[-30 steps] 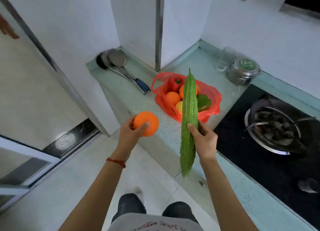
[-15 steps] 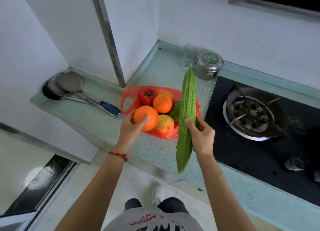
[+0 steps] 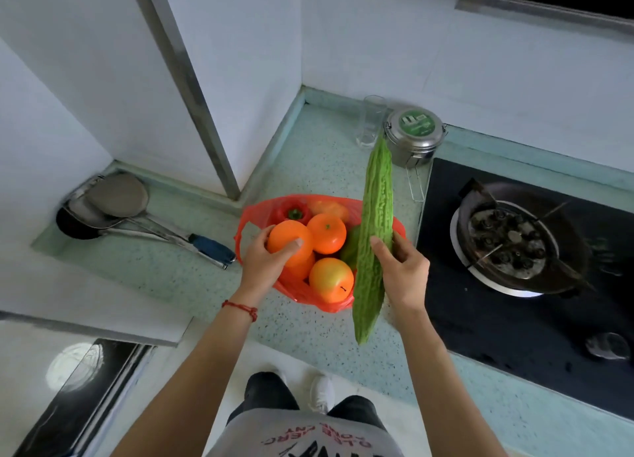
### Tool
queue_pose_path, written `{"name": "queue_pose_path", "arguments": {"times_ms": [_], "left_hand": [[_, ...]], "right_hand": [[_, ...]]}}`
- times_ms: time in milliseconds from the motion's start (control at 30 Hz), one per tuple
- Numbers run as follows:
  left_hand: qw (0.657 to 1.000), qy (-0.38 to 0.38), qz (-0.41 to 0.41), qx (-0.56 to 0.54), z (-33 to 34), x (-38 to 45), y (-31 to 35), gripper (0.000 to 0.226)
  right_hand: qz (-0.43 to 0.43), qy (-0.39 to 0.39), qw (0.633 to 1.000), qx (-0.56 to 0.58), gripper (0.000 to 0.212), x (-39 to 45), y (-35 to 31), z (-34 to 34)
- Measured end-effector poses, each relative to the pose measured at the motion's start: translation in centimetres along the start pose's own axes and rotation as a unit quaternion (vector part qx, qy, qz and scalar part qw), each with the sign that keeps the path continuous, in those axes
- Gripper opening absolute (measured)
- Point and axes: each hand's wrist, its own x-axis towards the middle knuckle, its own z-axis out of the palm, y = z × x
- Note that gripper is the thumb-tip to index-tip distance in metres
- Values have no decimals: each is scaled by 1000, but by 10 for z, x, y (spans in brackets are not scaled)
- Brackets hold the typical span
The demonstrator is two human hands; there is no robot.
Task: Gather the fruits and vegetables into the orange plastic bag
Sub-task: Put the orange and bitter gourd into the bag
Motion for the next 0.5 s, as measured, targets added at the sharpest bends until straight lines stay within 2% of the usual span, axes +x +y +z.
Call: {"name": "queue_pose_path", "arguments": {"times_ms": [100,200,333,500], "left_hand": [[1000,-15,1,19,-1,8,1,62],[999,-35,6,32,0,11,4,62],[997,-63,24,39,0,13,6,66],[994,-80,56,46,6,11,7,69]], "right_hand": [[0,29,999,-21,25,1,-1,5],[1,40,997,-67,8,3,0,10],[-4,42,992,-116,10,8,4,16],[-14,16,992,-124,11,9,5,22]]}}
